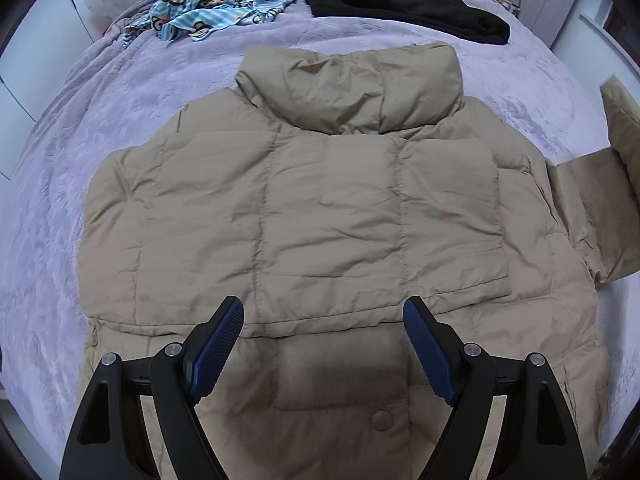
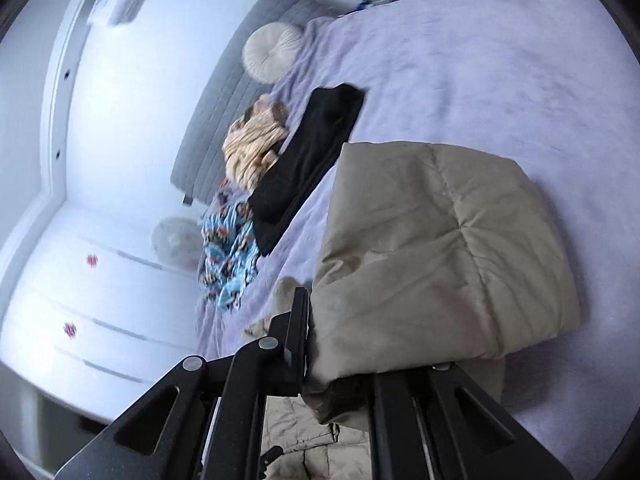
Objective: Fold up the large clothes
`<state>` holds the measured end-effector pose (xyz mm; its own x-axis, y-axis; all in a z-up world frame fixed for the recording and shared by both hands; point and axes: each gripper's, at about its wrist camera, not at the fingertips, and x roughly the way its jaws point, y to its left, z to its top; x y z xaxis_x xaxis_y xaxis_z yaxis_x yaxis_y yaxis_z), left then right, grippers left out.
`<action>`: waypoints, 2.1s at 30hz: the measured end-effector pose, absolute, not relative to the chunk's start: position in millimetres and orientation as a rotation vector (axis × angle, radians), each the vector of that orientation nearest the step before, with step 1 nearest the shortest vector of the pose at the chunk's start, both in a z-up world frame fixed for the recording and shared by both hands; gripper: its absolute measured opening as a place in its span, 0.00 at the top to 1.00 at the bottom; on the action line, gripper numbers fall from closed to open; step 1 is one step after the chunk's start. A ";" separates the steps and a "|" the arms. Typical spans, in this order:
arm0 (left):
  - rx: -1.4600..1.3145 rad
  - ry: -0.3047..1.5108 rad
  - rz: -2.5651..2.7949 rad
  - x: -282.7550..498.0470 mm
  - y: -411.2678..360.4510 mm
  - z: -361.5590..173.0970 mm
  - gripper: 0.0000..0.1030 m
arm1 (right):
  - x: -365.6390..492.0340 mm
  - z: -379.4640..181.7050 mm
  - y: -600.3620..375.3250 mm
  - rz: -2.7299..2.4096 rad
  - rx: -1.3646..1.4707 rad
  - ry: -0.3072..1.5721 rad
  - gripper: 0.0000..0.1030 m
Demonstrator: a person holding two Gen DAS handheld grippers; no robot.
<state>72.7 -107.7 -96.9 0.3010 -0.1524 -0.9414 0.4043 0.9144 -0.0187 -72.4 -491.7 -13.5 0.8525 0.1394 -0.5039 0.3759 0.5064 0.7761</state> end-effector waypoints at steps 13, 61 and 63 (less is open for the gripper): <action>0.175 1.204 -0.315 107.2 -36.3 -107.1 0.19 | 46.9 -87.6 -276.6 0.055 0.659 0.983 0.91; -0.493 1.424 -0.890 191.2 -42.7 -128.5 0.19 | 44.3 -88.1 -172.6 0.161 0.380 1.110 0.84; -0.426 1.444 -0.859 190.5 -55.6 -138.1 0.19 | 23.9 -86.6 -191.0 0.127 0.414 1.103 0.84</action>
<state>190.5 -55.6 -138.1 -0.0919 -0.7269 -0.6806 0.2509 0.6445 -0.7222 23.9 -191.0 -86.6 0.4521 0.3026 -0.8391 0.1036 0.9165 0.3863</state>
